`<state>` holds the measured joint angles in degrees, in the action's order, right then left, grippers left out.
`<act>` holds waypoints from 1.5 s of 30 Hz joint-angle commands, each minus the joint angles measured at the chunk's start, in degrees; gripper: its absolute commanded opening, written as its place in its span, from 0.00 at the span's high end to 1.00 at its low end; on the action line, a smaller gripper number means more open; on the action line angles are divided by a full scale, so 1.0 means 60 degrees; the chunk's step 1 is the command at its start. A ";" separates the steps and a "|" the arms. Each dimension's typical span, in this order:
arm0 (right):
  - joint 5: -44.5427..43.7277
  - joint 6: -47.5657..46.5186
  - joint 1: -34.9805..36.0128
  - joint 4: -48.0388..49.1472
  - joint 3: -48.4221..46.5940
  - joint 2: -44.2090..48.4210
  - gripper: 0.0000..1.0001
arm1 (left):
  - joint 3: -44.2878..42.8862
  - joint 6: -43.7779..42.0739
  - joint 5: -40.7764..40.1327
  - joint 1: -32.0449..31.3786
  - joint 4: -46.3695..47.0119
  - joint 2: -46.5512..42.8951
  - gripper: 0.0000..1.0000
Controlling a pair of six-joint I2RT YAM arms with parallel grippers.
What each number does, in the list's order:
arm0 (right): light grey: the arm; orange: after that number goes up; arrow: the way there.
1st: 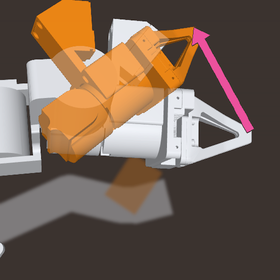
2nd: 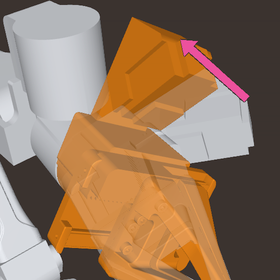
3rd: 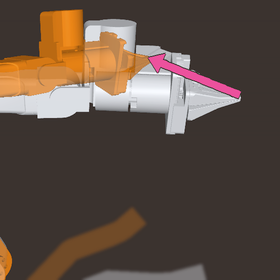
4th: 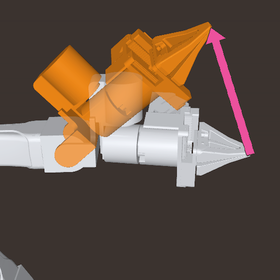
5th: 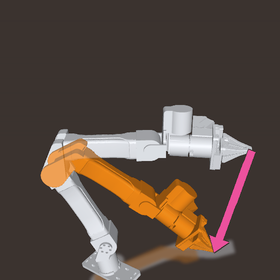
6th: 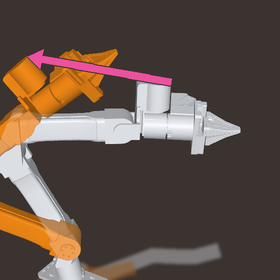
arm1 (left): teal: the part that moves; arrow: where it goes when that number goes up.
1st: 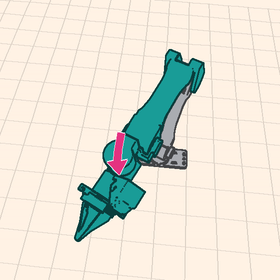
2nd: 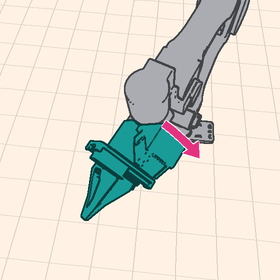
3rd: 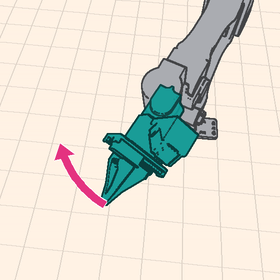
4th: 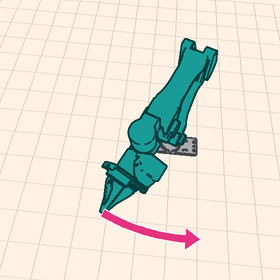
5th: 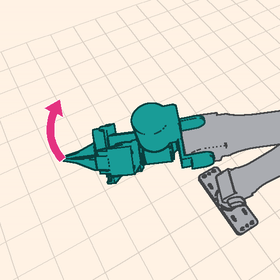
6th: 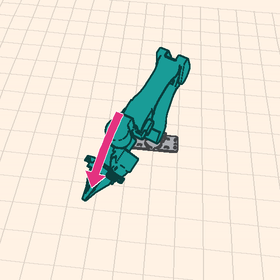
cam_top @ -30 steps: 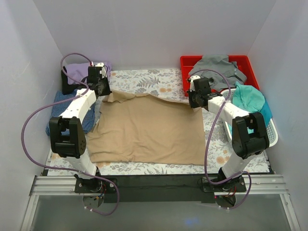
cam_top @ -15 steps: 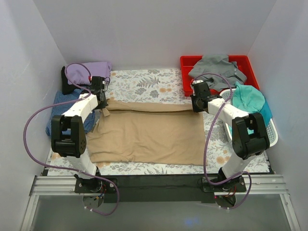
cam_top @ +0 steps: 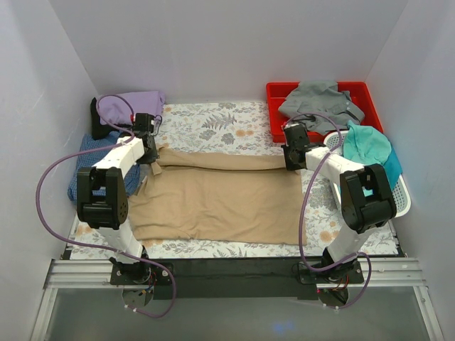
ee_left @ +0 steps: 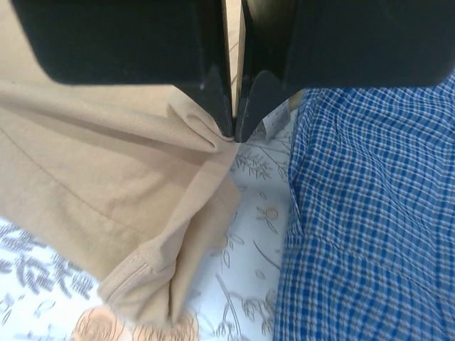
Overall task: Fold and stack the t-shirts
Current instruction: Fold the tshirt
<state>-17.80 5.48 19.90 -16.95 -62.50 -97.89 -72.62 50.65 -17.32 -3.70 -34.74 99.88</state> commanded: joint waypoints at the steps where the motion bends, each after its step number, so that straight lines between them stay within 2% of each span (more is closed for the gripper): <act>1: -0.0022 0.0288 -0.0006 -0.0324 0.0279 -0.0077 0.99 | 0.0311 0.0258 0.0236 0.0075 -0.0552 -0.0079 1.00; 5: -0.0168 0.0421 -0.0006 -0.0222 0.0456 -0.0164 0.99 | 0.0575 0.0361 0.0265 0.0075 -0.0596 -0.0035 1.00; 8: -0.0299 0.0435 -0.0006 -0.0354 0.0397 -0.0180 0.98 | 0.0502 0.0434 0.0148 0.0075 -0.0728 0.0039 0.89; 9: -0.0561 0.0435 -0.0006 -0.0339 0.0412 -0.0136 0.96 | 0.0473 0.0435 0.0090 0.0075 -0.0786 0.0039 0.79; 10: -0.0665 0.0435 -0.0006 -0.0412 0.0383 -0.0049 0.89 | 0.0458 0.0449 -0.0070 0.0075 -0.0801 0.0024 0.66; 11: -0.0782 0.0450 -0.0006 -0.0441 0.0368 0.0039 0.88 | 0.0443 0.0507 -0.0130 0.0075 -0.0802 -0.0005 0.54; 12: -0.0942 0.0464 -0.0006 -0.0442 0.0368 0.0127 0.87 | 0.0414 0.0609 -0.0247 0.0075 -0.0816 -0.0034 0.50; 14: -0.1031 0.0464 -0.0006 -0.0456 0.0339 0.0435 0.75 | 0.0209 0.0698 -0.0570 0.0075 -0.0846 -0.0195 0.41; 17: -0.1208 0.0464 -0.0006 -0.0603 0.0149 0.0932 0.64 | -0.0214 0.0640 -0.0556 0.0075 -0.0743 -0.0532 0.39; 20: -0.1135 0.0450 -0.0006 -0.0603 0.0031 0.1474 0.61 | -0.0755 0.0508 -0.0192 0.0075 -0.0743 -0.0635 0.39; 22: -0.0785 0.0392 -0.0006 -0.0559 -0.0115 0.1709 0.61 | -0.0977 0.0392 0.0189 0.0075 -0.0553 -0.0635 0.39; 23: -0.0609 0.0348 -0.0006 -0.0486 -0.0174 0.1739 0.61 | -0.1050 0.0275 0.0946 0.0075 -0.0422 -0.0635 0.39; 27: 0.0782 0.0303 0.0008 -0.0208 -0.0379 0.1593 0.61 | -0.1459 0.0215 0.2342 0.0075 0.0121 -0.0314 0.39; 33: 0.2188 0.0420 0.0213 0.0377 -0.0701 0.0715 0.62 | -0.1915 0.0259 0.2872 0.0075 -0.0172 0.0302 0.39; 41: 0.2600 0.0494 0.0462 0.0481 -0.1155 -0.0209 0.63 | -0.1784 0.0288 0.2872 0.0075 0.0559 0.0990 0.39; 45: 0.2849 0.0567 0.0535 0.0540 -0.1214 -0.0384 0.63 | -0.1725 0.0127 0.3341 0.0061 0.0853 0.1342 0.39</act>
<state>-3.03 7.92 22.68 -16.10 -66.74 -99.83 -82.59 52.49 0.45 -3.49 -32.05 107.61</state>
